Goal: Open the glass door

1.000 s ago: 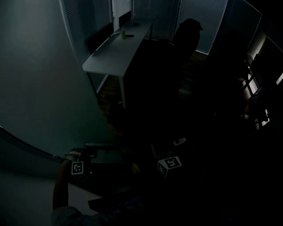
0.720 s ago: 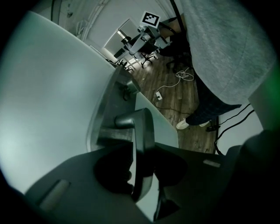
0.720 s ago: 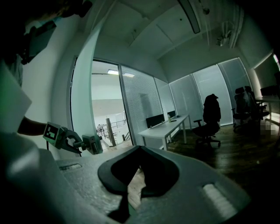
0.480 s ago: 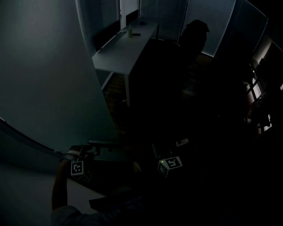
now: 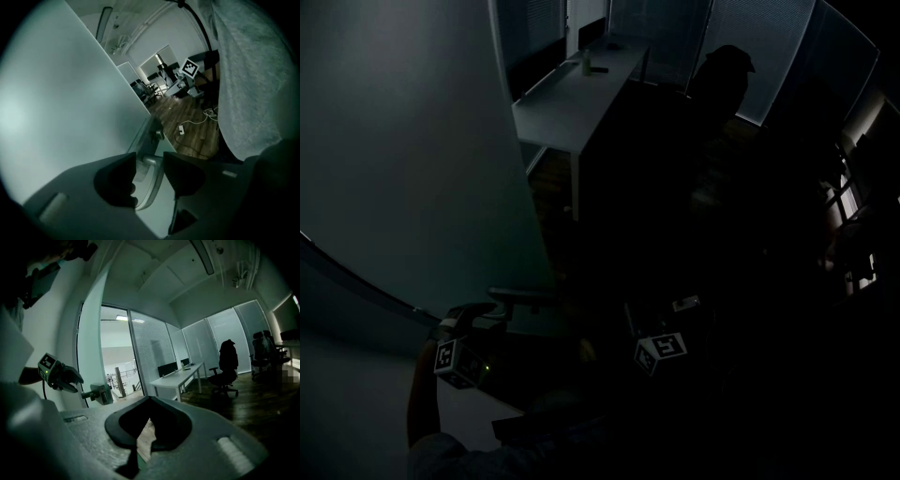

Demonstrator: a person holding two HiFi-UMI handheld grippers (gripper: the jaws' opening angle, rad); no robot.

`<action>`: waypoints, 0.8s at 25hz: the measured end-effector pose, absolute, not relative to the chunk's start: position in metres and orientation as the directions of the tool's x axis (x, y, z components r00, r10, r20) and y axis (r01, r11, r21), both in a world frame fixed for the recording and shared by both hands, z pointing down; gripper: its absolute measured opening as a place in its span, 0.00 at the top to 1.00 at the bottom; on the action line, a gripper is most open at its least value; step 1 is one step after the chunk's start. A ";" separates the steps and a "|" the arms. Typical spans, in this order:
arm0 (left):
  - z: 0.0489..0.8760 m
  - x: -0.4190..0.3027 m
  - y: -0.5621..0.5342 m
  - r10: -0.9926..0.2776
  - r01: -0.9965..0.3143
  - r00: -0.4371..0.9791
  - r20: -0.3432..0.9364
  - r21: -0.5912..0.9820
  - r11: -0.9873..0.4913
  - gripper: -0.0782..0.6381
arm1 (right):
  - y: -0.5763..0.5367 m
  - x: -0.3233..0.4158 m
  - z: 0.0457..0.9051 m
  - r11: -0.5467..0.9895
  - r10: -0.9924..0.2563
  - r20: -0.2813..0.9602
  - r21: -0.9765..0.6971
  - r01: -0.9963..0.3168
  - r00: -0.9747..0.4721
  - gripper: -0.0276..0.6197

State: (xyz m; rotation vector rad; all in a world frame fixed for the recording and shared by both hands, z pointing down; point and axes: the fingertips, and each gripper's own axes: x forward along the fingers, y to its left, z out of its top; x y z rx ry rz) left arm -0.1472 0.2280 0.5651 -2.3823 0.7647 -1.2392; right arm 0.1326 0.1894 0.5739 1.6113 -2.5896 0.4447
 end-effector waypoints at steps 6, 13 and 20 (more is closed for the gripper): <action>0.567 -0.126 0.226 -0.592 -0.443 0.595 0.544 -0.392 -0.806 0.62 | 0.192 0.137 0.574 0.408 -0.872 0.196 -0.215 -0.887 -0.448 0.95; 0.516 -0.065 0.232 -0.577 -0.532 0.756 0.310 -0.222 -0.817 0.69 | 0.200 0.144 0.566 0.394 -0.883 0.177 -0.223 -0.892 -0.435 0.95; 0.491 -0.032 0.236 -0.584 -0.579 0.800 0.134 -0.079 -0.811 0.77 | 0.208 0.152 0.539 0.394 -0.896 0.128 -0.212 -0.894 -0.425 0.95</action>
